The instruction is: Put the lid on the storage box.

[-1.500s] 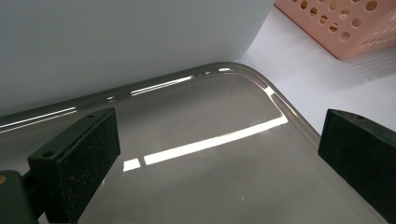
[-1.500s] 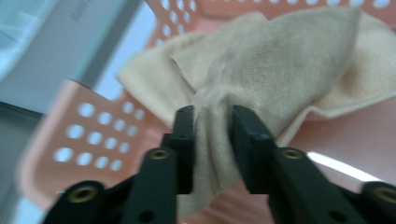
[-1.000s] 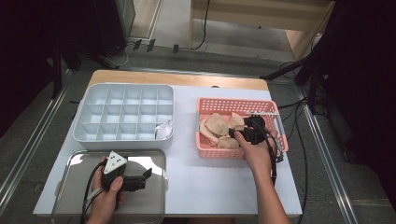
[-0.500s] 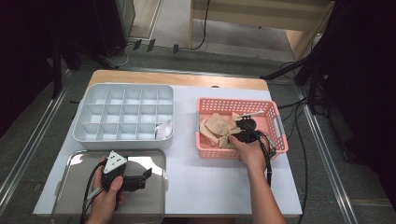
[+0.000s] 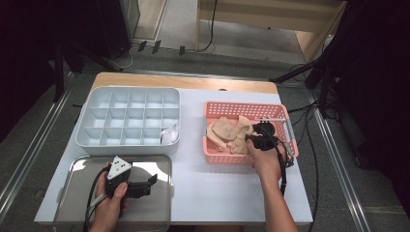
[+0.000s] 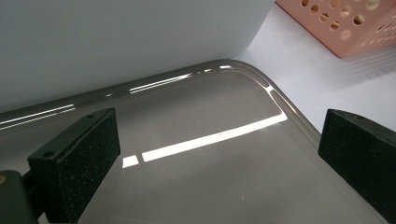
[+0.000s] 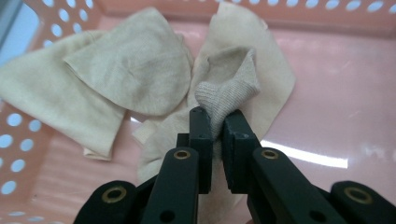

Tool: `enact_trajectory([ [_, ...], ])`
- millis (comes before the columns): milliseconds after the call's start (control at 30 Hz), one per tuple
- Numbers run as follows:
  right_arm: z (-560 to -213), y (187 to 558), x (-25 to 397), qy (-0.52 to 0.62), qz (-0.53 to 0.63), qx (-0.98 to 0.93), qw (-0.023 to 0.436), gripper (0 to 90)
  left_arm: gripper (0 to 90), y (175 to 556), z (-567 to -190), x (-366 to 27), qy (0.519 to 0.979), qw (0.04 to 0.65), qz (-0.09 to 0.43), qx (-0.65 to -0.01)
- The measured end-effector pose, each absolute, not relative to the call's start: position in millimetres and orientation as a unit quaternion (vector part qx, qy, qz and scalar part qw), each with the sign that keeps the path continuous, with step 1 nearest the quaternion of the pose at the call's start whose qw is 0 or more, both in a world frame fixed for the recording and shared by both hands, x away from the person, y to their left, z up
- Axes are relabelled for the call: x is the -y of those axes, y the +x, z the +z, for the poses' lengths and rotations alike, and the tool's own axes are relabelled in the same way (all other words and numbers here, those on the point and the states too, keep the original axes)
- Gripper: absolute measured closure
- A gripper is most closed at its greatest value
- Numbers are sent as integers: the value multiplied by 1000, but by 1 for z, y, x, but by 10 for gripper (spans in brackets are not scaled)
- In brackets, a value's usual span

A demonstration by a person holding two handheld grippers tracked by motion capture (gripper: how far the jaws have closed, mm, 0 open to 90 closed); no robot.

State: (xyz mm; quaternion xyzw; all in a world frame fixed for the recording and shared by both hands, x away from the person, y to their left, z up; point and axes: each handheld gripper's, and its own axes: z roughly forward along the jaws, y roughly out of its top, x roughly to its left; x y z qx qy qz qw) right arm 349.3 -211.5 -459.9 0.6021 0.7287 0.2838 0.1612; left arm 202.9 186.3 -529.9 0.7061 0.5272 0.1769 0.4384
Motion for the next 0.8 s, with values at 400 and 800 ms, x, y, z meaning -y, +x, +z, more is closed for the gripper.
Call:
enact_trajectory([
  [400,-439,335,202,550,368,-727,181,846,0,203,-530,-187,707,438,175,-527],
  [800,-436,345,177,540,367,-750,110,840,0,203,-530,-187,707,438,175,-527],
])
